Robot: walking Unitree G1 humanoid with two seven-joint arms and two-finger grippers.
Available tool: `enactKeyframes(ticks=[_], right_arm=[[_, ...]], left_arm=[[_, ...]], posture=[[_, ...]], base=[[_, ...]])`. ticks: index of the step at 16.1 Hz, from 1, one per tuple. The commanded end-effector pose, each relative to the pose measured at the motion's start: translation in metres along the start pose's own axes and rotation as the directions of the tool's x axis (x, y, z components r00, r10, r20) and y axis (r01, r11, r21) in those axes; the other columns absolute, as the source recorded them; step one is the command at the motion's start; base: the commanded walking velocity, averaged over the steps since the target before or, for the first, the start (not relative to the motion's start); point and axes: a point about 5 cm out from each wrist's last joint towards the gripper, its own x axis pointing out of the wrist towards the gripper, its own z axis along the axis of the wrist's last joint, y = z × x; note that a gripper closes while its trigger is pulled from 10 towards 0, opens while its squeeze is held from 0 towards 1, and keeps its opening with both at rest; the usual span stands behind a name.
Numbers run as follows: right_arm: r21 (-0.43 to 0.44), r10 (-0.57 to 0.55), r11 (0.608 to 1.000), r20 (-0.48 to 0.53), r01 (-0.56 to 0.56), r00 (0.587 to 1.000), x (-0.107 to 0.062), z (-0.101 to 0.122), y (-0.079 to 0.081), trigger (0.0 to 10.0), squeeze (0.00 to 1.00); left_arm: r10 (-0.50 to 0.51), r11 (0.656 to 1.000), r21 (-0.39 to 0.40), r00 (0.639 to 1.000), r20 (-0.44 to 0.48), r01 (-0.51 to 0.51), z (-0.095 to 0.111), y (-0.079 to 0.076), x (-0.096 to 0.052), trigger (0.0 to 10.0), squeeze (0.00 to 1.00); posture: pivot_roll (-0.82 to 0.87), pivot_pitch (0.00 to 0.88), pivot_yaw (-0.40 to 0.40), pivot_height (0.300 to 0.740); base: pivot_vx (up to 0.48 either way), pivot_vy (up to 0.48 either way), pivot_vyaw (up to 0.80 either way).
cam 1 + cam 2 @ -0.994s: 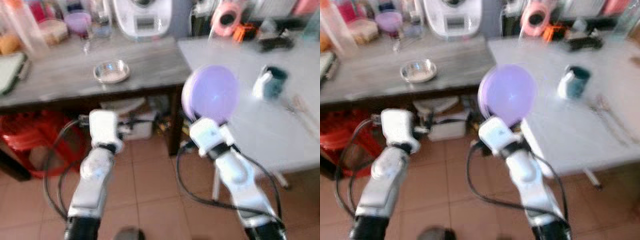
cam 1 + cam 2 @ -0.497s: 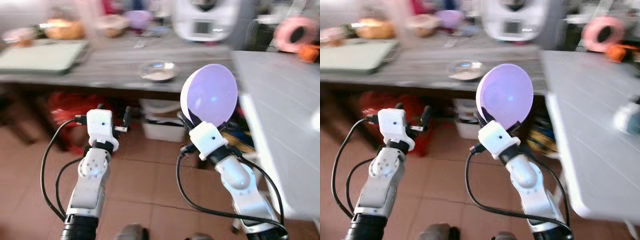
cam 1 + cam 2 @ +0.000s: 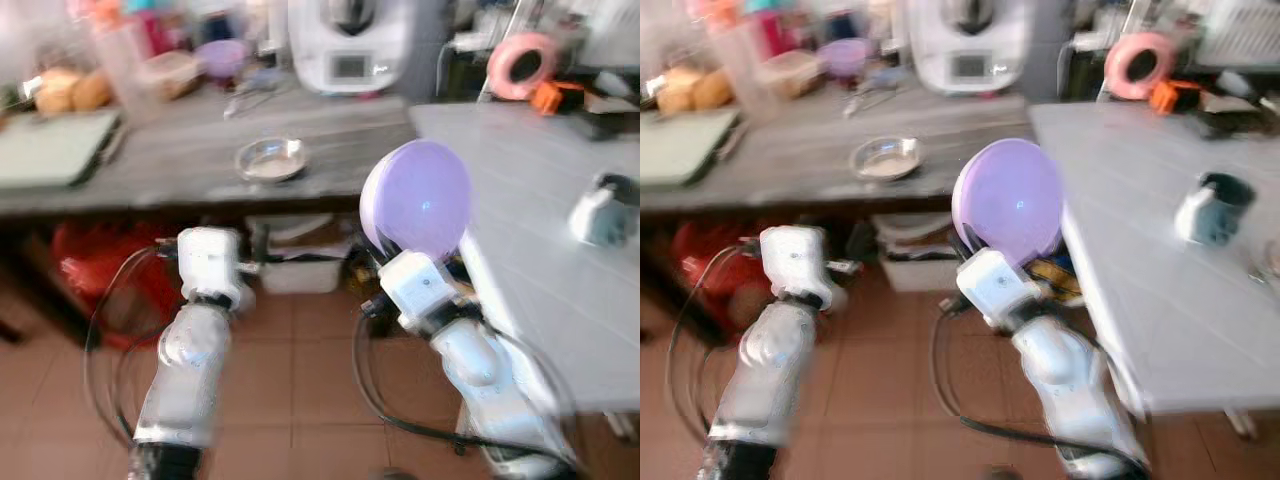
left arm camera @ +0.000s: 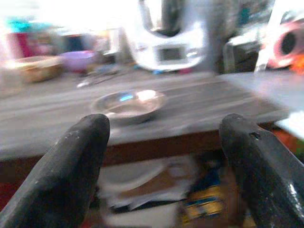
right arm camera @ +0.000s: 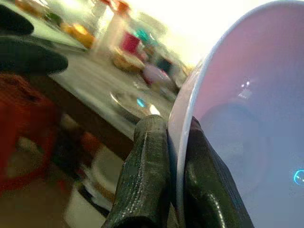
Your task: Setting the table
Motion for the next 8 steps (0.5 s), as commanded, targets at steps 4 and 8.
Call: enactKeyframes(ticks=[4, 8], right_arm=[[0.016, 0.026, 0.999, 0.066, -0.027, 0.997, 0.0077, 0.0139, 0.0062, 10.0, 0.00], [0.006, 0.035, 0.999, 0.078, -0.035, 0.996, 0.0101, 0.0153, 0.0052, 10.0, 0.00]], left_arm=[[0.047, 0.999, 0.021, 0.999, -0.014, -0.047, -0.0012, 0.0159, -0.0044, 10.0, 0.00], [0.049, 0.998, 0.029, 0.999, -0.006, -0.049, 0.0004, 0.0155, -0.0016, 10.0, 0.00]], posture=[[-0.07, 0.000, 0.045, 0.740], [-0.07, 0.000, 0.049, 0.740]], base=[[0.472, 0.000, 0.00], [0.464, 0.000, 0.40]])
